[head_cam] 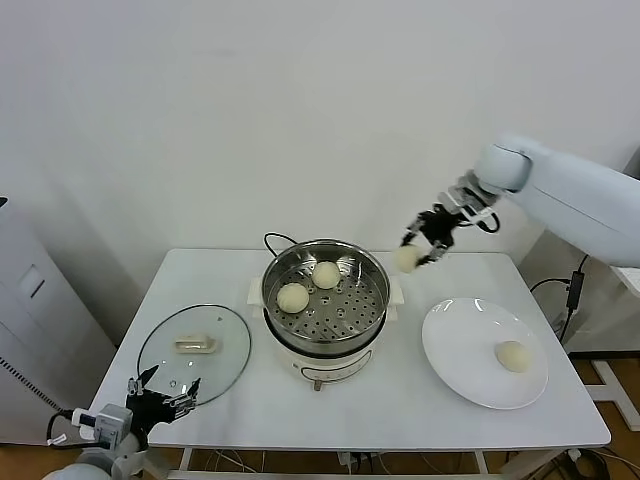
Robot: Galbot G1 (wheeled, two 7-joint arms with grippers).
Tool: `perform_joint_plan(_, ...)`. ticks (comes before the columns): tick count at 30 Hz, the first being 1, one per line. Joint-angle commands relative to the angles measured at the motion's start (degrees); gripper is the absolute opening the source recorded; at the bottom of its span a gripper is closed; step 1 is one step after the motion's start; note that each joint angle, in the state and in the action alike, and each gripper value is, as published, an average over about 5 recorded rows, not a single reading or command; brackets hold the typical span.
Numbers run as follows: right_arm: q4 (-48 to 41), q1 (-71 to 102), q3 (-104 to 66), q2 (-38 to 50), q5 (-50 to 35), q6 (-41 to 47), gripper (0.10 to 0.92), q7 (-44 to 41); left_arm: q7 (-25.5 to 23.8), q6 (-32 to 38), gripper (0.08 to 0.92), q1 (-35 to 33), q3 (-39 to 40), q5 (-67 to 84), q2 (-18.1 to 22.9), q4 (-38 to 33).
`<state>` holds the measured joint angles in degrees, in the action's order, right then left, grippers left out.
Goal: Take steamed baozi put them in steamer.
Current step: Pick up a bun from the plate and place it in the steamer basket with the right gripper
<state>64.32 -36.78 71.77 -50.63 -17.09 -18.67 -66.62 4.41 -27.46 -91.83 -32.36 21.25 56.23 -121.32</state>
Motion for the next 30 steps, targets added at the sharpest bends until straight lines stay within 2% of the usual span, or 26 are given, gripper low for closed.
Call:
perform_joint_plan(1, -5.3, -1.8, 0.9, -16.4, 1.8, -17.5, 0.475, -0.4, 0.0, -0.1, 0.823, 0.2, 0.3, -0.1, -0.6, 0.3)
perform_joint_plan(7, -3.8, 1.1, 0.1, -20.6, 7.2, -25.7, 0.475, -0.8, 0.0, 0.1, 0.823, 0.1, 0.4, -0.1, -0.5, 0.6)
perform_joint_plan(16, 4.2, 4.4, -0.9, -21.2, 14.0, -30.6, 0.475, -0.4, 0.0, 0.2, 0.823, 0.1, 0.3, 0.0, -0.6, 0.9)
perform_joint_plan(22, 5.4, 7.0, -3.5, -21.1, 21.5, -31.3, 0.477, -0.9, 0.0, 0.2, 0.823, -0.2, 0.2, 0.0, -0.6, 0.6)
perform_joint_plan(30, 8.4, 9.5, -4.8, -19.4, 26.6, -31.3, 0.475, -1.0, 0.0, 0.3, 0.823, -0.5, -0.1, 0.0, -0.7, 0.4)
